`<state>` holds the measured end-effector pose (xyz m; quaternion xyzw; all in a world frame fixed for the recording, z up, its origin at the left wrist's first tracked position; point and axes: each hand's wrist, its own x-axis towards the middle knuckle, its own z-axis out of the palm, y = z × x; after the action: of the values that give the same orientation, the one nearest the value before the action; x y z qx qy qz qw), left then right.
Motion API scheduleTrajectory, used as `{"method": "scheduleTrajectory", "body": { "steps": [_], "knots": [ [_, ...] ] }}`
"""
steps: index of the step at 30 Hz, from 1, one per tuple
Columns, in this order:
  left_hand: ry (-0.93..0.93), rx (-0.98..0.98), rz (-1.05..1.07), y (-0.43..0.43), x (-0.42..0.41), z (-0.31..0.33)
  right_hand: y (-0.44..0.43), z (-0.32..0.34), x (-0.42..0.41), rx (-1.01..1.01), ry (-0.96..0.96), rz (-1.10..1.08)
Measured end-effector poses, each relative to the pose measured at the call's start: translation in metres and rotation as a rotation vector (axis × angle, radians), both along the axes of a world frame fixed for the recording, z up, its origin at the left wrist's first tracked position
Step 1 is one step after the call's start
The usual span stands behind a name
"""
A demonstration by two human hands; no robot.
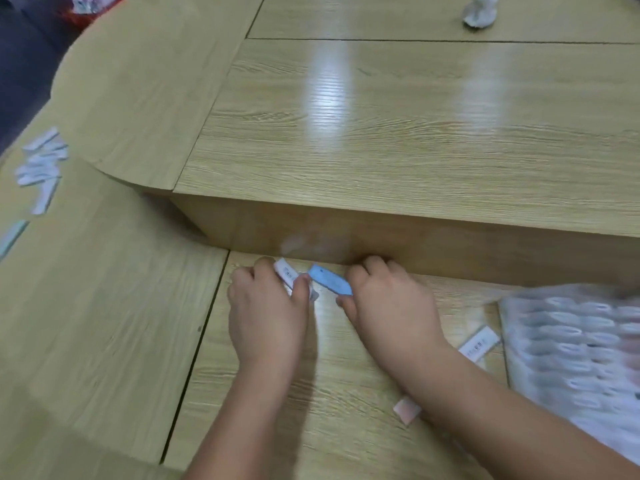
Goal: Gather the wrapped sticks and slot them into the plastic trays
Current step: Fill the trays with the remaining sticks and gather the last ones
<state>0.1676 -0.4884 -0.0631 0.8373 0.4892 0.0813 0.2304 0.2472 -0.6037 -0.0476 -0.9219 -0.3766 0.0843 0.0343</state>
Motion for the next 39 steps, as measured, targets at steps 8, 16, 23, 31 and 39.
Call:
{"method": "scheduleTrajectory", "body": {
  "steps": [8, 16, 23, 31, 39],
  "knots": [
    [-0.314, -0.214, 0.029, -0.02, -0.005, 0.008, -0.038, 0.019, 0.012, 0.234, 0.253, -0.156],
    [-0.615, -0.595, -0.169, -0.091, 0.006, 0.063, -0.147, 0.078, 0.042, 0.791, 0.406, -0.235],
    [-0.497, -0.515, -0.456, -0.166, 0.034, 0.102, -0.266, 0.098, 0.074, 0.893, 0.32, -0.369],
    [-0.289, -0.304, -0.61, -0.219, 0.053, 0.097, -0.354, 0.083, 0.085, 0.831, 0.252, -0.429],
    [-0.158, -0.092, -0.813, -0.24, 0.074, 0.092, -0.373, 0.067, 0.083, 0.815, 0.279, -0.403]
  ]
}}
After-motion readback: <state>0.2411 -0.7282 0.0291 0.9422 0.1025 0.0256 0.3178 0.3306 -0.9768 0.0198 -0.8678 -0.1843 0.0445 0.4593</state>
